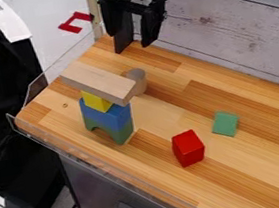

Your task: Put the cylinder on top of the tower

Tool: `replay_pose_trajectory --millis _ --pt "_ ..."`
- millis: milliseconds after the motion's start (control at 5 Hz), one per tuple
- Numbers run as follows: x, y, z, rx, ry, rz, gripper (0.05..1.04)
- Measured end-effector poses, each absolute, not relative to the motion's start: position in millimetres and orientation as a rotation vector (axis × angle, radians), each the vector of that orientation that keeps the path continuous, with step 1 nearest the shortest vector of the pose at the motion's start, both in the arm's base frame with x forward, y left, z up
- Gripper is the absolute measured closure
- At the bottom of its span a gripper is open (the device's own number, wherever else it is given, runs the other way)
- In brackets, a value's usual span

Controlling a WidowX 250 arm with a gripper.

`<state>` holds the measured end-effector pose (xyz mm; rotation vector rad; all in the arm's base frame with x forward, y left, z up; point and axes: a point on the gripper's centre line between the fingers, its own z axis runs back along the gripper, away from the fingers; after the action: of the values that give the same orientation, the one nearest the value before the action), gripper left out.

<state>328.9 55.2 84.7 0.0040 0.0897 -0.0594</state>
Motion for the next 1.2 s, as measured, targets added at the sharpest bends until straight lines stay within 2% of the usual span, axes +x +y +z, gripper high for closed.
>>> replay_pose_trajectory --millis 200,800,1200 --pt "325 54 73 -0.006 0.127 -0.060 0.084" --pt "330 54 54 -0.062 0.103 0.037 0.084" --pt "326 59 36 -0.096 0.133 0.095 0.084"
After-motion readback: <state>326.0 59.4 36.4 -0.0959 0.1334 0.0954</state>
